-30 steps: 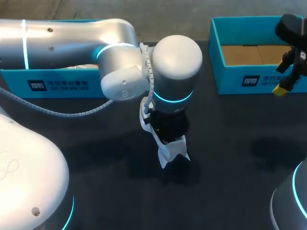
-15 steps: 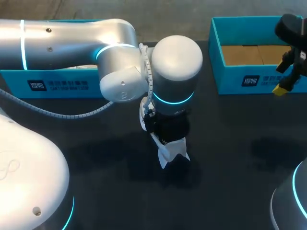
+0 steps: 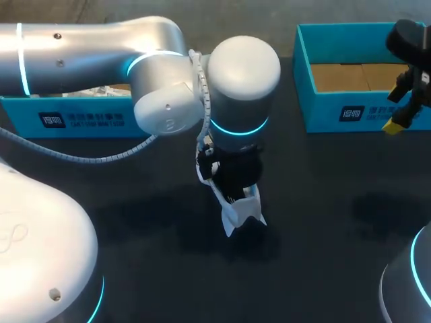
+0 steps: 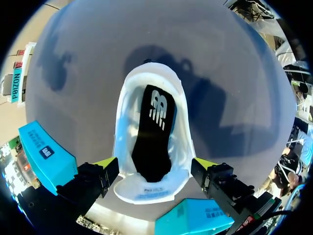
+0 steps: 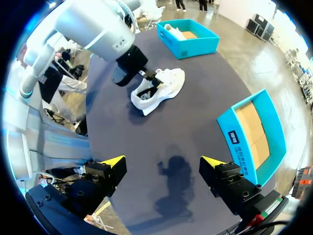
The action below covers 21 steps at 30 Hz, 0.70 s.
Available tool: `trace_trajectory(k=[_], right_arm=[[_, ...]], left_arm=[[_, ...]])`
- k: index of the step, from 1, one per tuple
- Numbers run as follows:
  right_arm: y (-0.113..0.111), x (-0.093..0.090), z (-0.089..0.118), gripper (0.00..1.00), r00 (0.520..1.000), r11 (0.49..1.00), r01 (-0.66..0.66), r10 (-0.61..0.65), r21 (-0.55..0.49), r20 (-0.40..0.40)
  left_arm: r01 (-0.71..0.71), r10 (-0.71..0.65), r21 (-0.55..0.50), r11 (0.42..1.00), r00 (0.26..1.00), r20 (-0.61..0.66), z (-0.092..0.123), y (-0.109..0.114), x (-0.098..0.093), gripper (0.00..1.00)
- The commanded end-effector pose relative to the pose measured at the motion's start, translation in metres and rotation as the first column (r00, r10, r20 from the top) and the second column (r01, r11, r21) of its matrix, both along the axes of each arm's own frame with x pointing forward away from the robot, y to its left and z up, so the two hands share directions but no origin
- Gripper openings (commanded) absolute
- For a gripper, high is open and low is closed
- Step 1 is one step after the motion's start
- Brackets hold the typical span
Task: Take the shoe out of the shoebox, open the shoe tongue, remove and reinsert the insole, then place the shoe into the shoebox
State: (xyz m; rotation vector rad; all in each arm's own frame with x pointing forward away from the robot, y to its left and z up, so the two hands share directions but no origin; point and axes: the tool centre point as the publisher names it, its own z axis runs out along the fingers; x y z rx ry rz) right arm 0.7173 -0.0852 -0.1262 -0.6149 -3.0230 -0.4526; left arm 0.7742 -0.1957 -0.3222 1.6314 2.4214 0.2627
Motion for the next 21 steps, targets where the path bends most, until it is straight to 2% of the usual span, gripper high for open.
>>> trace_trajectory(k=[1, 14, 21], right_arm=[[0.001, 0.002, 0.000, 1.00, 1.000, 1.000, 0.000, 0.000, -0.004, -0.005], [0.001, 0.002, 0.000, 1.00, 1.000, 1.000, 0.000, 0.000, -0.004, -0.005], [0.001, 0.002, 0.000, 1.00, 1.000, 1.000, 0.000, 0.000, -0.004, -0.005]], left_arm=[[0.000, 0.000, -0.005, 1.000, 1.000, 0.000, 0.010, 0.005, 0.004, 1.00], [-0.015, 0.016, -0.027, 1.000, 0.999, 0.037, 0.040, 0.017, 0.021, 1.00], [-0.019, 0.019, -0.016, 1.000, 0.999, 0.047, 0.046, 0.026, 0.034, 1.00]])
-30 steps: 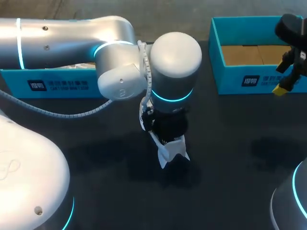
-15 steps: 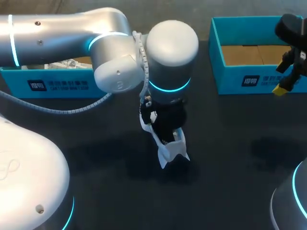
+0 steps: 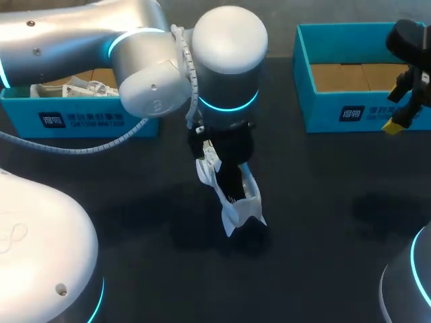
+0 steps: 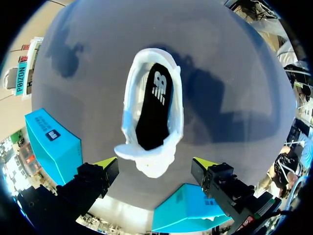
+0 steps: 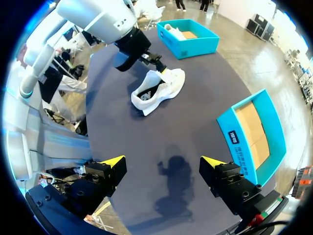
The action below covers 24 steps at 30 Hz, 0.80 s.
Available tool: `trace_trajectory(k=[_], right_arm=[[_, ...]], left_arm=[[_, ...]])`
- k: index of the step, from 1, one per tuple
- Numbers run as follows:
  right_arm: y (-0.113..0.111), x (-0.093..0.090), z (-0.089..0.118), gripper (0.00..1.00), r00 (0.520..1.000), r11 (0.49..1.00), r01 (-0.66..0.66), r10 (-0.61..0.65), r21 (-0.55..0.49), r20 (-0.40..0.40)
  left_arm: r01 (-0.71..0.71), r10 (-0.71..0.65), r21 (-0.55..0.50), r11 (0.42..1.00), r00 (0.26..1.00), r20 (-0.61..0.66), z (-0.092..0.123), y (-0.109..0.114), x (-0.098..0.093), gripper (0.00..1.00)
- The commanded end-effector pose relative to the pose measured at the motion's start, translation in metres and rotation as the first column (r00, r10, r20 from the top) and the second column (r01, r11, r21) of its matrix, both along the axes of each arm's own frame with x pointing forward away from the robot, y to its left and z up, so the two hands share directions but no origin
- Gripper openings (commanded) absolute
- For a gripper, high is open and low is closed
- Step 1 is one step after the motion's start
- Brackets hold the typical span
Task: Take the shoe out of the shoebox, open the shoe tongue, remove and reinsert the insole, then place the shoe into the shoebox
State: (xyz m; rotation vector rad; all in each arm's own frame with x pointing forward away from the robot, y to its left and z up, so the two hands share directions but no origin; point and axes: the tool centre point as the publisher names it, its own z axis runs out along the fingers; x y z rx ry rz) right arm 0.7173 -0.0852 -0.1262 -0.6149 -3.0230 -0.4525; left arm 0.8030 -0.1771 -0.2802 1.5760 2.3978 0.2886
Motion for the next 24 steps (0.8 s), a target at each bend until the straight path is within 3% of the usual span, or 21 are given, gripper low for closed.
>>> trace_trajectory(k=[1, 3, 4, 5, 8, 9, 10, 24], right_arm=[[0.001, 0.002, 0.000, 1.00, 1.000, 1.000, 0.000, 0.000, -0.004, -0.005], [0.001, 0.002, 0.000, 1.00, 1.000, 1.000, 0.000, 0.000, -0.004, -0.005], [0.001, 0.002, 0.000, 1.00, 1.000, 1.000, 0.000, 0.000, -0.004, -0.005], [0.001, 0.002, 0.000, 1.00, 1.000, 1.000, 0.000, 0.000, -0.004, -0.005], [0.001, 0.002, 0.000, 1.00, 1.000, 1.000, 0.000, 0.000, -0.004, -0.005], [0.001, 0.002, 0.000, 1.00, 1.000, 1.000, 0.000, 0.000, -0.004, -0.005], [0.001, 0.002, 0.000, 1.00, 1.000, 1.000, 0.000, 0.000, -0.004, -0.005], [0.001, 0.002, 0.000, 1.00, 1.000, 1.000, 0.000, 0.000, -0.004, -0.005]], left_arm=[[-0.002, 0.002, -0.002, 1.000, 1.000, -0.003, 0.004, 0.008, 0.007, 1.00], [-0.005, 0.005, -0.004, 1.000, 1.000, -0.005, 0.005, 0.010, 0.013, 0.96], [-0.006, 0.006, -0.004, 1.000, 1.000, -0.005, 0.005, 0.010, 0.014, 0.91], [-0.009, 0.009, -0.007, 1.000, 1.000, -0.005, 0.006, 0.011, 0.017, 0.77], [-0.007, 0.007, -0.005, 1.000, 1.000, -0.008, 0.004, 0.009, 0.022, 0.72], [-0.007, 0.007, -0.005, 1.000, 1.000, -0.009, 0.004, 0.008, 0.023, 0.65], [-0.005, 0.005, -0.003, 1.000, 1.000, -0.010, 0.003, 0.007, 0.025, 0.48], [0.058, -0.057, 0.009, 0.998, 0.995, -0.083, -0.023, -0.021, 0.029, 0.44]])
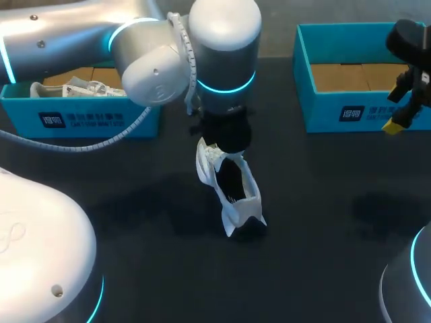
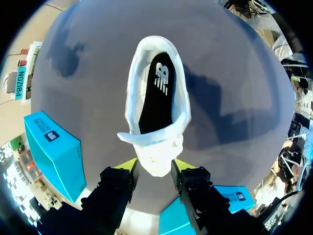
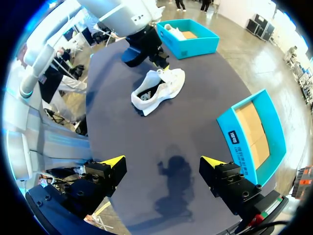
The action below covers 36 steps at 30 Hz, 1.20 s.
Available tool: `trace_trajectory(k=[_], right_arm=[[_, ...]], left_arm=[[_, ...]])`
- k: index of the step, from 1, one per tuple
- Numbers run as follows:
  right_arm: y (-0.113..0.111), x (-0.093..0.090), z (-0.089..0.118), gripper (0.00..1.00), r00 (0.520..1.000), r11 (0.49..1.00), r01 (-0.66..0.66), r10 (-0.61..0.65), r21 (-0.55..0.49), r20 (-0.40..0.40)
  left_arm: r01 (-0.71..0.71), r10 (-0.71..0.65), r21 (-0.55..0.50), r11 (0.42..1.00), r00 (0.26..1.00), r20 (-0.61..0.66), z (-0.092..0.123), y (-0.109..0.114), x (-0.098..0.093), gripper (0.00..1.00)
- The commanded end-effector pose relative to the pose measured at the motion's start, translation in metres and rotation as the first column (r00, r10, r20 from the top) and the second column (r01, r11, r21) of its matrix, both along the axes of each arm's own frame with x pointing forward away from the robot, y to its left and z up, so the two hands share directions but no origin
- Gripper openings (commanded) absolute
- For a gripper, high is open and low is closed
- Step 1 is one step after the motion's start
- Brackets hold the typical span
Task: Take the shoe out of the shoebox, open the shoe tongue, remove and reinsert the insole, then place the shoe into the shoebox
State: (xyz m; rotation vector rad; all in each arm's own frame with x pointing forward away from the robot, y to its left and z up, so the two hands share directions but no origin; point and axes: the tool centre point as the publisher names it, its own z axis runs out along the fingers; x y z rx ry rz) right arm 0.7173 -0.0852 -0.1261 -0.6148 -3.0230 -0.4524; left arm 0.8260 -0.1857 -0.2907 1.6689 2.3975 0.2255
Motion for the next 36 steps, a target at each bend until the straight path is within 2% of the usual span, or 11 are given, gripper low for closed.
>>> trace_trajectory(k=[1, 5, 18, 22, 27, 31, 36], right_arm=[[0.001, 0.002, 0.000, 1.00, 1.000, 1.000, 0.000, 0.000, -0.004, -0.005], [0.001, 0.002, 0.000, 1.00, 1.000, 1.000, 0.000, 0.000, -0.004, -0.005], [0.001, 0.002, 0.000, 1.00, 1.000, 1.000, 0.000, 0.000, -0.004, -0.005], [0.001, 0.002, 0.000, 1.00, 1.000, 1.000, 0.000, 0.000, -0.004, -0.005], [0.001, 0.002, 0.000, 1.00, 1.000, 1.000, 0.000, 0.000, -0.004, -0.005], [0.001, 0.002, 0.000, 1.00, 1.000, 1.000, 0.000, 0.000, -0.004, -0.005], [0.001, 0.002, 0.000, 1.00, 1.000, 1.000, 0.000, 0.000, -0.004, -0.005]], left_arm=[[0.006, -0.006, 0.017, 1.000, 1.000, -0.022, -0.015, -0.013, 0.006, 0.45], [0.016, -0.016, 0.018, 1.000, 0.999, -0.038, -0.021, -0.012, 0.002, 0.45], [0.088, -0.085, 0.039, 0.995, 0.994, -0.075, -0.034, -0.007, -0.032, 0.45], [0.092, -0.088, 0.051, 0.994, 0.993, -0.075, -0.036, -0.005, -0.033, 0.46], [0.064, -0.062, 0.038, 0.997, 0.996, -0.061, -0.028, 0.000, -0.021, 0.46], [0.061, -0.058, 0.053, 0.997, 0.997, -0.058, -0.029, 0.000, -0.014, 0.45], [0.070, -0.066, 0.052, 0.996, 0.995, -0.077, -0.035, -0.007, -0.020, 0.44]])
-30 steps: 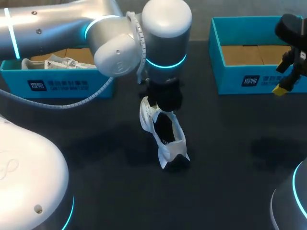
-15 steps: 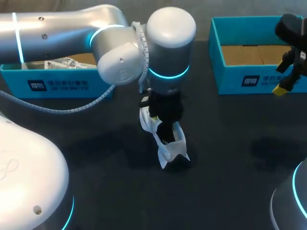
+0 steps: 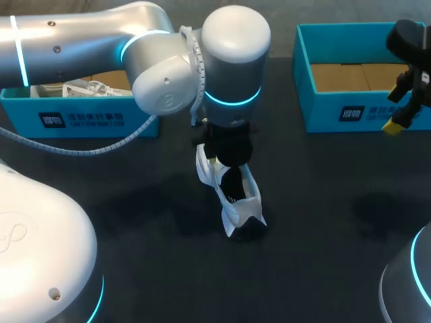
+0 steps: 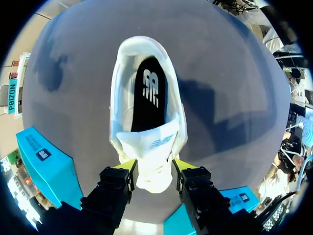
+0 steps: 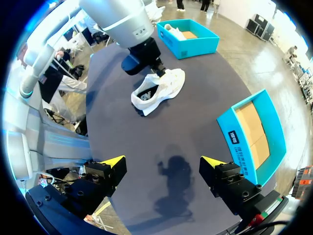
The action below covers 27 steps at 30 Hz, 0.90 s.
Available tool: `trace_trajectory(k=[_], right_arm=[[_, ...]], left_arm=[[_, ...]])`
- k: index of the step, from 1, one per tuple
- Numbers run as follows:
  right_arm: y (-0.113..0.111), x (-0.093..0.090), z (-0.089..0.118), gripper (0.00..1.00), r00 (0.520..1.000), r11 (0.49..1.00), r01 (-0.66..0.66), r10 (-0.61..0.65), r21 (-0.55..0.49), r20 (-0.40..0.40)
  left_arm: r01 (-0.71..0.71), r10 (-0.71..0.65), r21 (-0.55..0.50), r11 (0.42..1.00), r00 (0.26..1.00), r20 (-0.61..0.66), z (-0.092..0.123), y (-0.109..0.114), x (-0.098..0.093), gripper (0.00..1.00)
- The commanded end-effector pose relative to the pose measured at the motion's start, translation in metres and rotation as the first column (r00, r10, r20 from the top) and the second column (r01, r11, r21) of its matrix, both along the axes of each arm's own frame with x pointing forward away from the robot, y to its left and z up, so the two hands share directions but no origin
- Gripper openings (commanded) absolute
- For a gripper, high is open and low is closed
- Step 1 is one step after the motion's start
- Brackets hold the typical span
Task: Take the shoe out of the shoebox, open the shoe tongue, remove and reinsert the insole, then place the shoe into the shoebox
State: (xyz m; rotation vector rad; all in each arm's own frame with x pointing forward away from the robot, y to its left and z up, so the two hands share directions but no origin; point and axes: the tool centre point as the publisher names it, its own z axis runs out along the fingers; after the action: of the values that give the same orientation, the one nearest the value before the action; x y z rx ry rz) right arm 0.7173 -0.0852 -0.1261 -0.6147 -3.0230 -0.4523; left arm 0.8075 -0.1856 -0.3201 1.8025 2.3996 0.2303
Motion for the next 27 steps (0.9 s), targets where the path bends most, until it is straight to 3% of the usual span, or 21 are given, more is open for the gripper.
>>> trace_trajectory(k=[1, 12, 19, 27], right_arm=[[0.001, 0.002, 0.000, 1.00, 1.000, 1.000, 0.000, 0.000, -0.004, -0.005], [0.001, 0.002, 0.000, 1.00, 1.000, 1.000, 0.000, 0.000, -0.004, -0.005], [0.001, 0.002, 0.000, 1.00, 1.000, 1.000, 0.000, 0.000, -0.004, -0.005], [0.001, 0.002, 0.000, 1.00, 1.000, 1.000, 0.000, 0.000, -0.004, -0.005]], left_arm=[[0.005, -0.005, -0.003, 1.000, 1.000, -0.014, -0.007, -0.009, -0.004, 0.45], [0.023, -0.023, -0.005, 1.000, 0.998, -0.064, -0.019, -0.018, -0.027, 0.42], [0.004, -0.005, -0.033, 0.999, 0.999, -0.035, 0.002, -0.012, -0.024, 0.42], [-0.025, 0.023, -0.035, 0.999, 0.998, -0.056, -0.008, -0.020, -0.028, 0.42]])
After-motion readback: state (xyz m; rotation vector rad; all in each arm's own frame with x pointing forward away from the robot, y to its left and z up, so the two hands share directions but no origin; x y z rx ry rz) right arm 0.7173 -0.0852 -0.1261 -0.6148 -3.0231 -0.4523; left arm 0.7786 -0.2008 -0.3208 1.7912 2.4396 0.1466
